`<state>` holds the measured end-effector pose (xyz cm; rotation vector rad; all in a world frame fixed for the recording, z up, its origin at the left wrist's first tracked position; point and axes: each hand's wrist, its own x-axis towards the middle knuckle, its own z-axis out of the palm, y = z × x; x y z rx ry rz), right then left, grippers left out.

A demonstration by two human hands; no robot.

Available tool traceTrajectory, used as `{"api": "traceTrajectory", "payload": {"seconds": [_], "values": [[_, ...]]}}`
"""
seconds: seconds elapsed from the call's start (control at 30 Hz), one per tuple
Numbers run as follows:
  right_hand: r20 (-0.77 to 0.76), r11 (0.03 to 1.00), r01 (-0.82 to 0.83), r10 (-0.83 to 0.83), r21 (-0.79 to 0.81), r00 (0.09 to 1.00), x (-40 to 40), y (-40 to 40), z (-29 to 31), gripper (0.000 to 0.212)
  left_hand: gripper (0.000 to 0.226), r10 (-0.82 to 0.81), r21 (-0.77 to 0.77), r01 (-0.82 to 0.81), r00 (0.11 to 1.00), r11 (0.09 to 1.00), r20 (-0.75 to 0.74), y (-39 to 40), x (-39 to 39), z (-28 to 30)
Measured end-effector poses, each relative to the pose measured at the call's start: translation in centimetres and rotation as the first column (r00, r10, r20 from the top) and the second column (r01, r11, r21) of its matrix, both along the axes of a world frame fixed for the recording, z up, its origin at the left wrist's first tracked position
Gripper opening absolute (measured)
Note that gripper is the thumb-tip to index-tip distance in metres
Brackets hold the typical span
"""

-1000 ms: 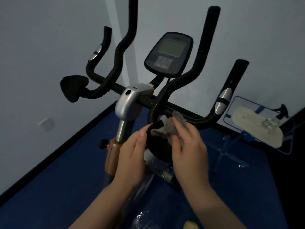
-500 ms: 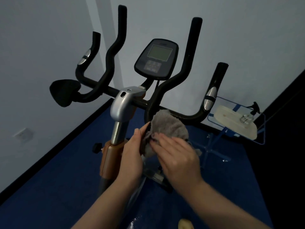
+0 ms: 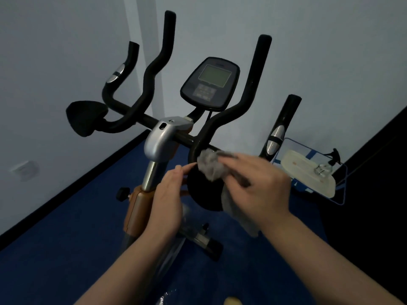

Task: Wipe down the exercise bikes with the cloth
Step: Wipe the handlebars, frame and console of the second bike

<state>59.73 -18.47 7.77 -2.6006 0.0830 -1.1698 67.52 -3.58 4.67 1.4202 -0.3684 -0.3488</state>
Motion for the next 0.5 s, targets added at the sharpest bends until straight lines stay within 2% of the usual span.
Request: {"api": "traceTrajectory", "payload": {"seconds": [0.1,0.17,0.27,0.37,0.43,0.5], "values": [[-0.199,0.978,0.094,-0.056,0.187,0.978,2.0,0.3,0.5,0.034,0.042,0.039,-0.005,-0.039,0.999,0.999,0.016,-0.6,-0.2,0.2],[-0.246,0.948,0.096,-0.019,0.303,0.969,2.5,0.9,-0.8,0.032,0.042,0.087,-0.003,-0.087,0.994,0.996,0.062,-1.4,0.2,0.3],[-0.315,0.955,0.133,-0.045,0.263,0.948,3.0,1.7,-2.3,0.028,0.032,0.153,-0.010,-0.152,0.981,0.988,0.116,-2.8,0.9,0.2],[-0.323,0.940,0.195,-0.100,0.279,0.941,3.5,1.7,-2.3,0.024,0.032,0.122,0.089,-0.144,0.969,0.986,0.217,-4.1,0.7,-0.1],[-0.278,0.876,0.195,-0.073,0.441,0.958,2.8,2.0,-2.6,0.026,0.032,0.099,0.142,-0.145,0.952,0.979,0.289,-4.2,0.4,-0.5],[-0.219,0.779,0.231,-0.123,0.583,0.968,1.3,3.3,-3.4,0.031,0.037,0.064,0.186,-0.131,0.943,0.974,0.327,-3.7,0.3,-0.9]]}}
